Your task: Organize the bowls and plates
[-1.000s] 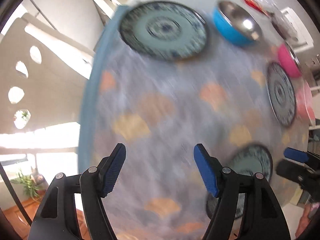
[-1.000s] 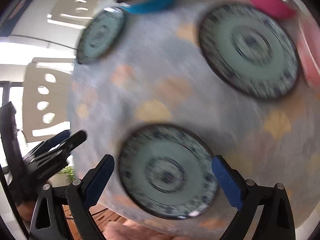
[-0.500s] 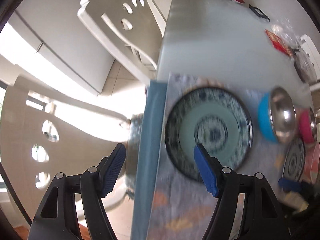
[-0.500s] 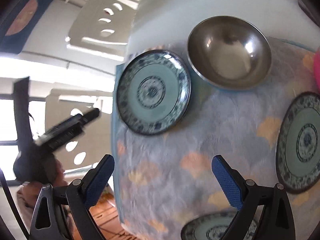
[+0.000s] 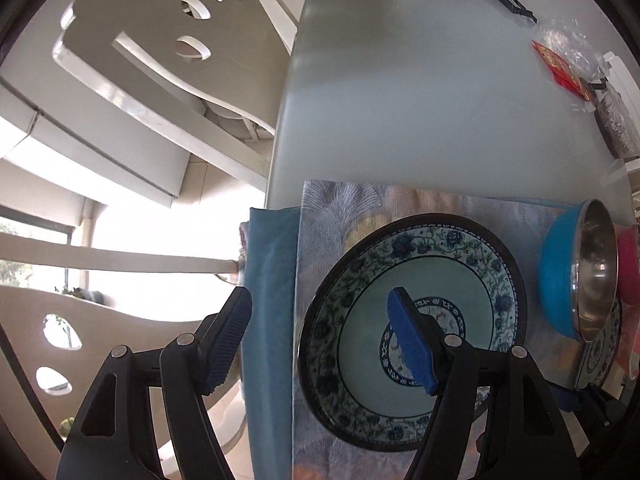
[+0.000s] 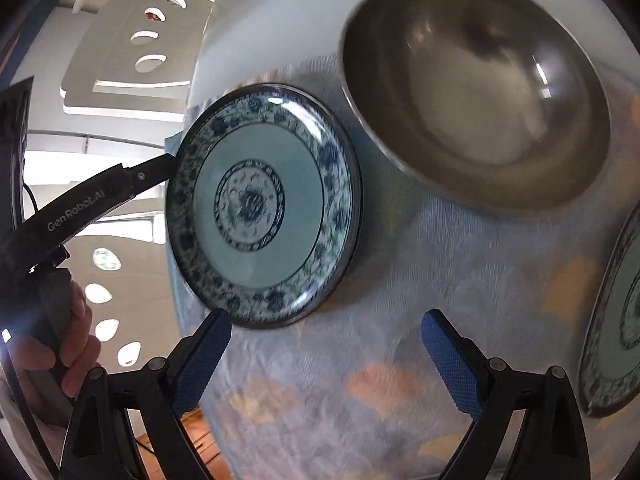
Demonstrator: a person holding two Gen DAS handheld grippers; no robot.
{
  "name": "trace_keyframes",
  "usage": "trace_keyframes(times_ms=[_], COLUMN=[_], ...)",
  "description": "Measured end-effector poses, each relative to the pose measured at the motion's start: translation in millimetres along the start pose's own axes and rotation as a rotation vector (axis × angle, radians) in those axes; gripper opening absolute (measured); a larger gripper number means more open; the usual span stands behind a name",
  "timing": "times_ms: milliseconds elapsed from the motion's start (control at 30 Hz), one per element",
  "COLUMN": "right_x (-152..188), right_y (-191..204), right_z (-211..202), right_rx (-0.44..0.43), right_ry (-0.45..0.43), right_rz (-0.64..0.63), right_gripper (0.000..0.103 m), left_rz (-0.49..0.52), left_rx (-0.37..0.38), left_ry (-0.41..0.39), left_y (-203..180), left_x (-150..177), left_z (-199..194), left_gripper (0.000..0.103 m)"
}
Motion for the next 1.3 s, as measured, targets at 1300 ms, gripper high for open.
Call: trace_keyframes(times_ms=[1300], right_x=[-25.1], right_y=[15.0], right_z=[29.8], right_rx=[-0.034], right_ry=[-0.053], right_rz=[-0.105], right_gripper=[0.072], left_rz=[0.137], left_rx=[0.067], left_ry=[0.027], left_y=[-26.7], left_x=[23.3], left_z=[13.4], left_gripper=[0.058])
Point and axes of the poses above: each gripper's, at about its wrist camera, not at the fingertips, and z roughly the way its jaws point, y to its left, x to its underside, the point moved 3 cm from there along z, roughly the way its jaws point, and after that the axes turned 7 degrees about -y, right-handed, at the moved point
